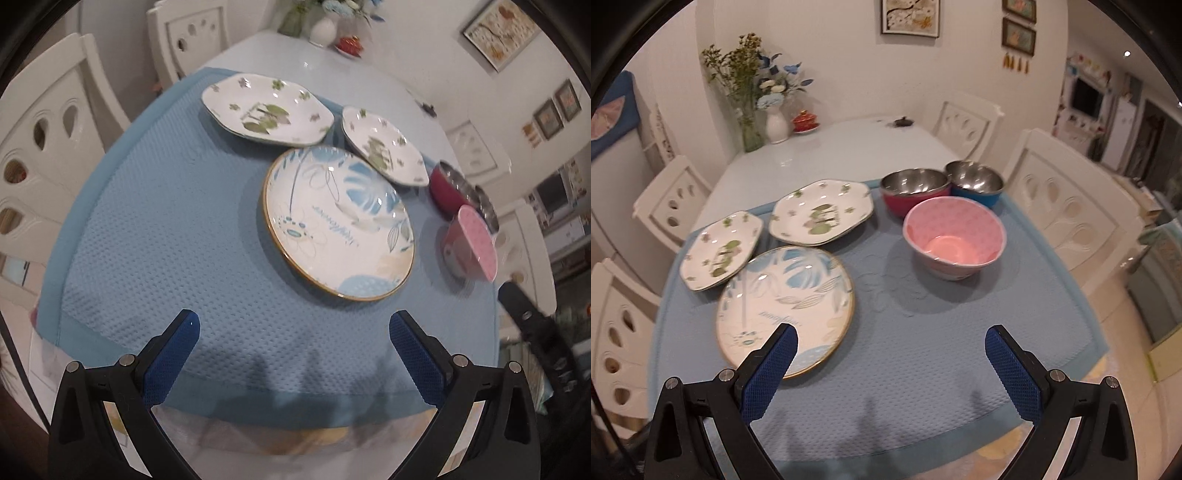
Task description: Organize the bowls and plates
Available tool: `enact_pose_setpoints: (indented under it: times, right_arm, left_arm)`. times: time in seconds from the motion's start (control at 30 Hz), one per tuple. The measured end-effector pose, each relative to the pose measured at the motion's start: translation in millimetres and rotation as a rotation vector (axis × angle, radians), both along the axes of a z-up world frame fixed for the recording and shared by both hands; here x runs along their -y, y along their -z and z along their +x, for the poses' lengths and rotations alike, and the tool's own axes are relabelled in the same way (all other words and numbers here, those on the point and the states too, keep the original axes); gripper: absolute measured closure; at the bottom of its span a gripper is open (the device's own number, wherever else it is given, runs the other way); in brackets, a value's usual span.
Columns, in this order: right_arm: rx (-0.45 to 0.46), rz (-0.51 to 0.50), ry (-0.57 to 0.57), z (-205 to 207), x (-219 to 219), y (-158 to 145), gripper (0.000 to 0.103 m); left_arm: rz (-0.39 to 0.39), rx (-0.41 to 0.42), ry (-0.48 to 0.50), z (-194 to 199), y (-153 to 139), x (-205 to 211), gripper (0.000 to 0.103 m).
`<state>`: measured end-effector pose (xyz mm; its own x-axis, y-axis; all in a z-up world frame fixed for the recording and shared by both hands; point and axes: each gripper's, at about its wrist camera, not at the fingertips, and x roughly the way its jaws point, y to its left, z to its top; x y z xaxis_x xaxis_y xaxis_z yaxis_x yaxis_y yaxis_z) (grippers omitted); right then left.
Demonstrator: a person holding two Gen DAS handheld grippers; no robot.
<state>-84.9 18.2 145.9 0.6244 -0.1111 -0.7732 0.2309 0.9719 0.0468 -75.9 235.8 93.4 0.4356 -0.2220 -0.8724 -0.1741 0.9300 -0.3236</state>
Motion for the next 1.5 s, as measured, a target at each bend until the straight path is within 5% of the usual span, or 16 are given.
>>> enact_pose_setpoints:
  times: [0.3,0.67,1.5]
  right_arm:
    - [0.013,-0.036,-0.112,-2,-26,-3,0.002]
    - [-0.018,-0.024,-0.172,14,-30,-2,0.002]
    - [-0.097,-0.035,-0.155,37,-33,13,0.002]
  left_arm:
    - [0.203,0.092,0.084,9,-12,-8,0.001]
    - [0.189,0.104,0.05,25,-17,-36,0.001]
    - [0.202,0.12,0.154,56,-12,-7,0.001]
